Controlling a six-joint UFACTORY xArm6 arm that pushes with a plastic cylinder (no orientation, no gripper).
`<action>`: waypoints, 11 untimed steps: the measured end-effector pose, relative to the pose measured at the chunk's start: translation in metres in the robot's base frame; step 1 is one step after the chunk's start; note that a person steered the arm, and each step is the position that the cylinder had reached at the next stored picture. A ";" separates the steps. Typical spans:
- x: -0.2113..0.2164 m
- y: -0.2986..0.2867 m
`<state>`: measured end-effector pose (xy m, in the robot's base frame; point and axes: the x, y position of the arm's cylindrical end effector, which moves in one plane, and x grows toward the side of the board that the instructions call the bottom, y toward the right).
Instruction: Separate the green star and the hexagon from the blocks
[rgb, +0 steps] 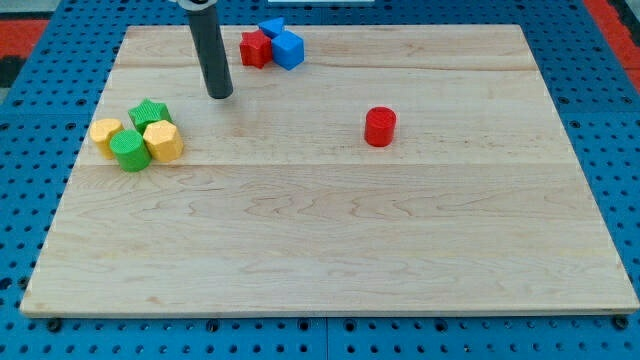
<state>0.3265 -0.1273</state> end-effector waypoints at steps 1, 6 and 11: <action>0.000 -0.002; -0.015 -0.111; 0.036 0.102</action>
